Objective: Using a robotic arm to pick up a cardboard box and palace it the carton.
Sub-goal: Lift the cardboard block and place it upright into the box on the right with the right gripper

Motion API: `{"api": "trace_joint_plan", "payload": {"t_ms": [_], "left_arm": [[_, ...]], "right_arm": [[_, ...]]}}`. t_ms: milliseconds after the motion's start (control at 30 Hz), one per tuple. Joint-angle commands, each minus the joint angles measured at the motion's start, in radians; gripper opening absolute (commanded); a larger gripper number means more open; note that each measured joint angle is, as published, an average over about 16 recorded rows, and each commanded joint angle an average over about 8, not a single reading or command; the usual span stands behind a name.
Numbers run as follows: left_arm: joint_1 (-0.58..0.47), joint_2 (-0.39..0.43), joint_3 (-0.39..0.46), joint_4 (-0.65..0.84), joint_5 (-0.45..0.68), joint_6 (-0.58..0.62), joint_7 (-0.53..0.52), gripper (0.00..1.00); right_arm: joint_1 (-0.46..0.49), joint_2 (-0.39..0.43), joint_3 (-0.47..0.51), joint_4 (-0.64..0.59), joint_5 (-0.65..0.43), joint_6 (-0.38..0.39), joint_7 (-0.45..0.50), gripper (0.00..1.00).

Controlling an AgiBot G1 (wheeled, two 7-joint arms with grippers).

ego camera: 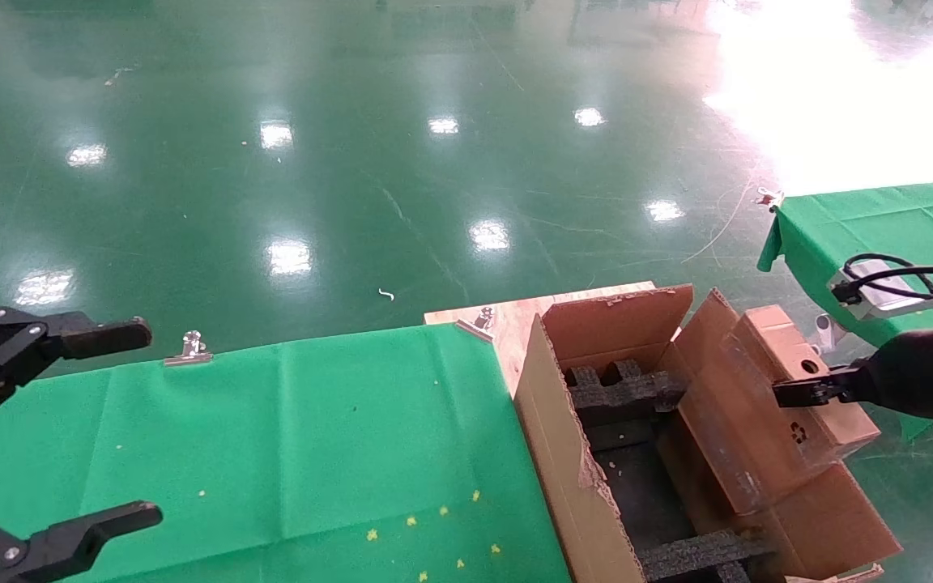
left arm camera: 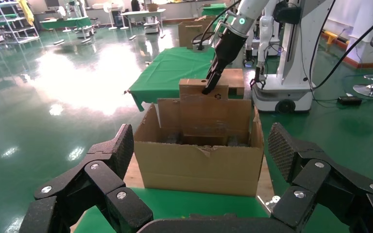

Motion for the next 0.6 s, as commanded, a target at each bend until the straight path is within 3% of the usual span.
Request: {"api": "trace_joint_plan", "payload": {"t_ms": [33,600], "left_arm": [[0.000,0.000,0.000,0.000,0.000,0.000,0.000,1.00],[0.000,0.000,0.001,0.000,-0.001,0.000,0.001,1.00]], "right_arm": [[-0.008,-0.001,-0.007,0.013,-0.030,0.020,0.031,0.00],[-0.069,-0.044,-0.043,0.018,-0.091,0.089,0.101,0.00]]}}
